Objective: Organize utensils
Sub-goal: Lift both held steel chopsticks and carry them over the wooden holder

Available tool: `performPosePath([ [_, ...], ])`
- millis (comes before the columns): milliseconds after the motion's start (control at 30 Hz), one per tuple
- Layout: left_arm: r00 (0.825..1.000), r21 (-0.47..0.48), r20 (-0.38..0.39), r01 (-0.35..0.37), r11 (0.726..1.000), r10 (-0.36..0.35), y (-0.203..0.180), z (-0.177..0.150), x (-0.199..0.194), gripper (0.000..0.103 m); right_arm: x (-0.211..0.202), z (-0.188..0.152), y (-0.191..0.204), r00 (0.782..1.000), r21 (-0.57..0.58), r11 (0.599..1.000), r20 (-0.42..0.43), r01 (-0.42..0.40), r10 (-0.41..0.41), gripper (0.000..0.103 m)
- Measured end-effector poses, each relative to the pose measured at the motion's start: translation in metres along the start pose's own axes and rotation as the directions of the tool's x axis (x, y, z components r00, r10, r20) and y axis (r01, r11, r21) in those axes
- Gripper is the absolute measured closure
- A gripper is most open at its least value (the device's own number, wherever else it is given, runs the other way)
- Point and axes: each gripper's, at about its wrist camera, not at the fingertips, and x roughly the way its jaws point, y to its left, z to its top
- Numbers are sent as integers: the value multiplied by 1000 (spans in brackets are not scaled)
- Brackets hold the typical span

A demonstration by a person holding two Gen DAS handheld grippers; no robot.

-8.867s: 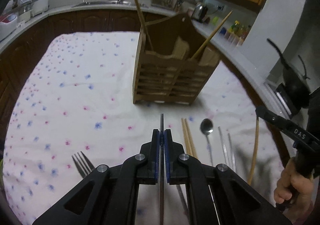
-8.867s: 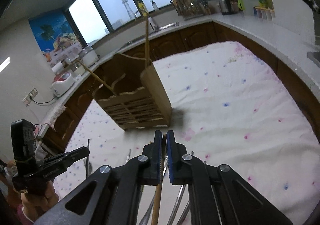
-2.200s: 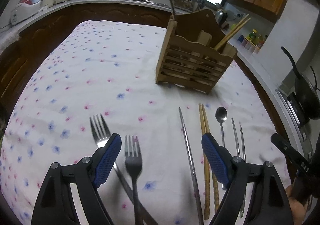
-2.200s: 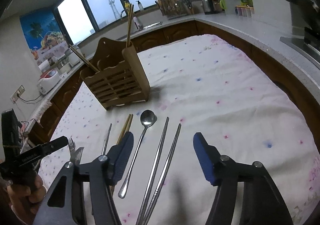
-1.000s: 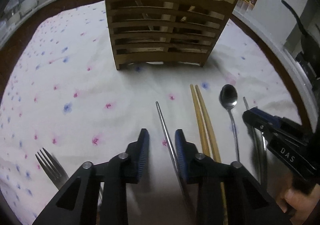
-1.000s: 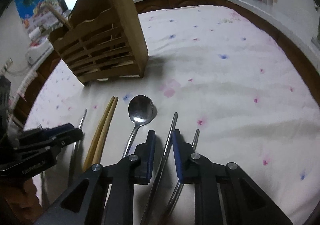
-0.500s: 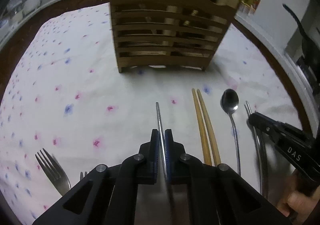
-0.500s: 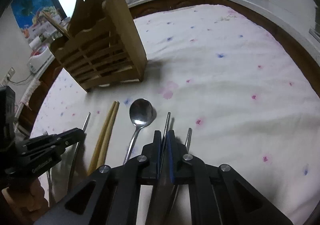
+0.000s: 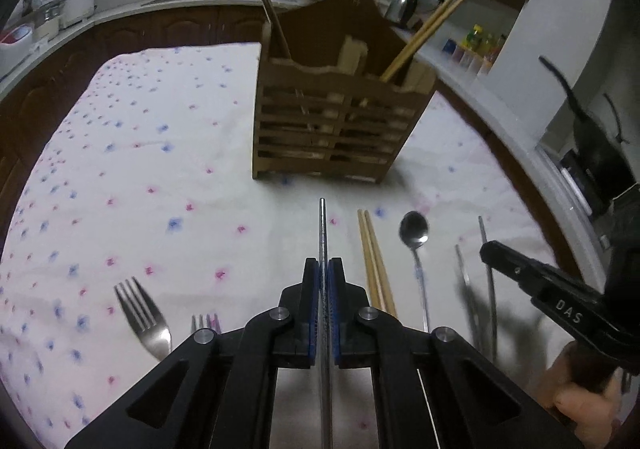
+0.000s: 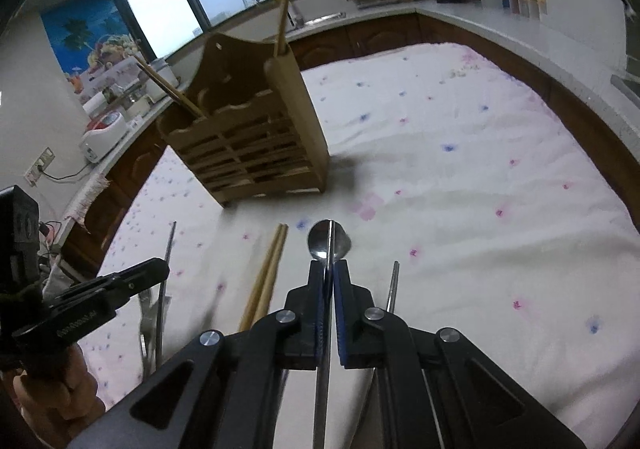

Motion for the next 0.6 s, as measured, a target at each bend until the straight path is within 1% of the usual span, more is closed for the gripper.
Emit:
performPosePath([
  [233, 996, -12, 84, 36, 999, -34, 5, -11, -56, 101, -37, 2, 13, 996, -19, 999, 83, -25, 27, 98],
  [400, 989, -8, 135, 54, 999, -52, 6, -21, -93, 101, -68, 4, 25, 986, -52, 998, 157, -44, 52, 98],
  [600, 979, -1, 193, 71, 997, -70, 9, -33, -132, 101, -95, 4, 35, 973, -77, 996, 223, -43, 59, 98],
])
